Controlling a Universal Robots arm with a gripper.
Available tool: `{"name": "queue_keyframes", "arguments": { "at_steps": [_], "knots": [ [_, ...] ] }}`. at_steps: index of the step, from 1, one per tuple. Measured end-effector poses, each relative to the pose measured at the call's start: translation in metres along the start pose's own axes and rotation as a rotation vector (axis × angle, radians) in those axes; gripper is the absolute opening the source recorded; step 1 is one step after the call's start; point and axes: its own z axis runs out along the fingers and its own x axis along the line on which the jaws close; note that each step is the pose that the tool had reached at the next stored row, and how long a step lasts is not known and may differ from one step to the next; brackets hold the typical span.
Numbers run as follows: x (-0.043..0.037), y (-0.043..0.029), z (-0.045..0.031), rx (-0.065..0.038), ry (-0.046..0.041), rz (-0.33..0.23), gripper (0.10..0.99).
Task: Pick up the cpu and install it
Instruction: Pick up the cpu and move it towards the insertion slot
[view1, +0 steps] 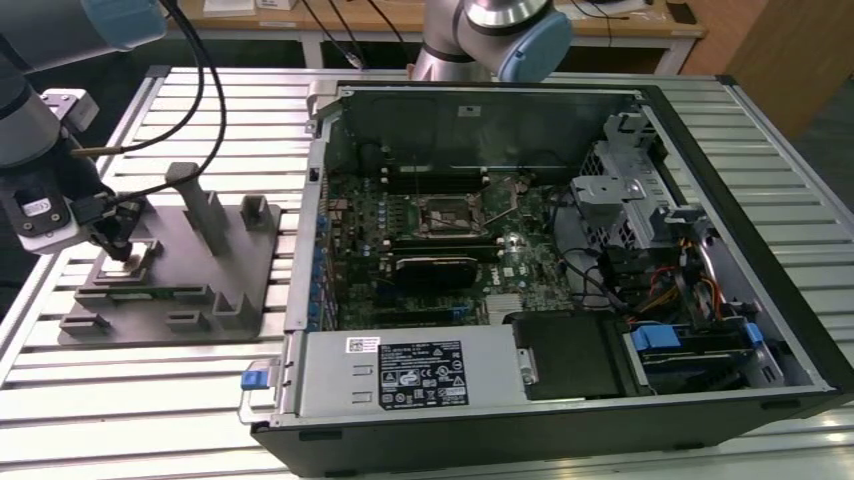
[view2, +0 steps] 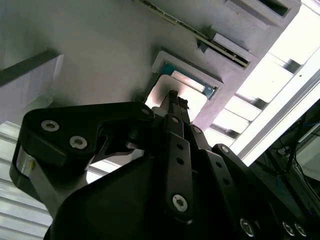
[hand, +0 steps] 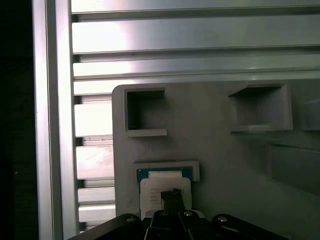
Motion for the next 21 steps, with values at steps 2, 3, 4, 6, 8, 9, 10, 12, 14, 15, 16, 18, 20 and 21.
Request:
{"name": "queue_keyframes", "arguments": {
  "at_steps": [2,3,4,6,8,9,10,12,14,15,16,18,20,21],
  "knots": [
    [0.0000,0.0000,0.0000,0.000,0.0000,0.000,0.106],
    [0.0000,0.0000,0.0000,0.000,0.0000,0.000,0.106],
    [0.0000,0.0000,0.0000,0.000,0.0000,0.000,0.106],
    [0.0000,0.0000,0.0001,0.000,-0.0001,0.000,0.114],
    [0.0000,0.0000,0.0000,0.000,0.0000,0.000,0.169],
    [0.0000,0.0000,0.0001,0.000,0.0000,0.000,0.231],
    [0.0000,0.0000,0.0001,0.000,-0.0001,0.000,0.294],
    [0.0000,0.0000,0.0001,0.000,0.0000,0.000,0.353],
    [0.0000,0.0000,0.0001,0.000,0.0000,-0.001,0.412],
    [0.0000,0.0000,0.0001,0.000,0.0000,-0.001,0.471],
    [0.0000,0.0000,0.0001,0.000,0.0000,-0.001,0.525],
    [0.0000,0.0000,0.0001,0.000,0.0000,-0.001,0.584],
    [0.0000,0.0000,0.0001,0.000,0.0000,-0.001,0.643],
    [0.0000,0.0000,0.0001,0.000,-0.0001,-0.001,0.643]
  ]
}}
